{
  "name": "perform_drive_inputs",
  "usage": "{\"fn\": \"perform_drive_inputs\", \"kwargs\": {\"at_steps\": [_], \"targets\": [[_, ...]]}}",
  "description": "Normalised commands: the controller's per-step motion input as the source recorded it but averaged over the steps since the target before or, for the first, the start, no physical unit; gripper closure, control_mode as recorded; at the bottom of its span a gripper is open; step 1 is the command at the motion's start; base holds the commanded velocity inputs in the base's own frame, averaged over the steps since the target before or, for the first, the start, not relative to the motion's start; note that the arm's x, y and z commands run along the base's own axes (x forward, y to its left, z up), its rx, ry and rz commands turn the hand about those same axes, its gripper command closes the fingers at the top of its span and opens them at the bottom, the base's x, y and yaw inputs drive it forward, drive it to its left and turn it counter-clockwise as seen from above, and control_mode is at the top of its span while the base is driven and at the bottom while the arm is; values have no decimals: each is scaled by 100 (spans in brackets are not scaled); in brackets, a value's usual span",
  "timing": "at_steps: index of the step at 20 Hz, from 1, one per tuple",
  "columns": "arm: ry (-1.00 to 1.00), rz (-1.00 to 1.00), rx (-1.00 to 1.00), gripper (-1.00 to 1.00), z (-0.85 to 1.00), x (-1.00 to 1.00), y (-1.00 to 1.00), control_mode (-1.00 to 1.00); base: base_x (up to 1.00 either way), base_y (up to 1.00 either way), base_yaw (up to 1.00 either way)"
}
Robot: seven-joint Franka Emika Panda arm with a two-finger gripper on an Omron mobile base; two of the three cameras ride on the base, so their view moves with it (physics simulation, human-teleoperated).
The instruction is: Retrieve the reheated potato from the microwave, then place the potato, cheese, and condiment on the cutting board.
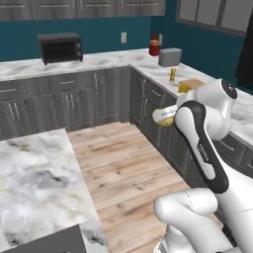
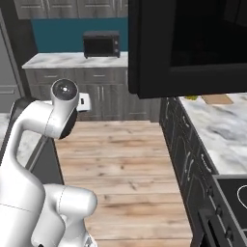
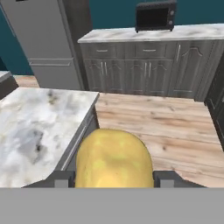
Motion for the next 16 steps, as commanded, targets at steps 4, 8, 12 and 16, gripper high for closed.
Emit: {"fn": "perform_drive_inputs", "kwargs": {"at_steps": [4, 8, 12, 16], "targets": [[0, 0, 0, 100, 0, 0, 0, 100, 75, 28, -7], [0, 0, 0, 100, 0, 0, 0, 100, 84, 22, -11], [0, 0, 0, 100, 0, 0, 0, 100, 81, 2, -8], [0, 0, 0, 100, 0, 0, 0, 100, 78, -4, -8]]}}
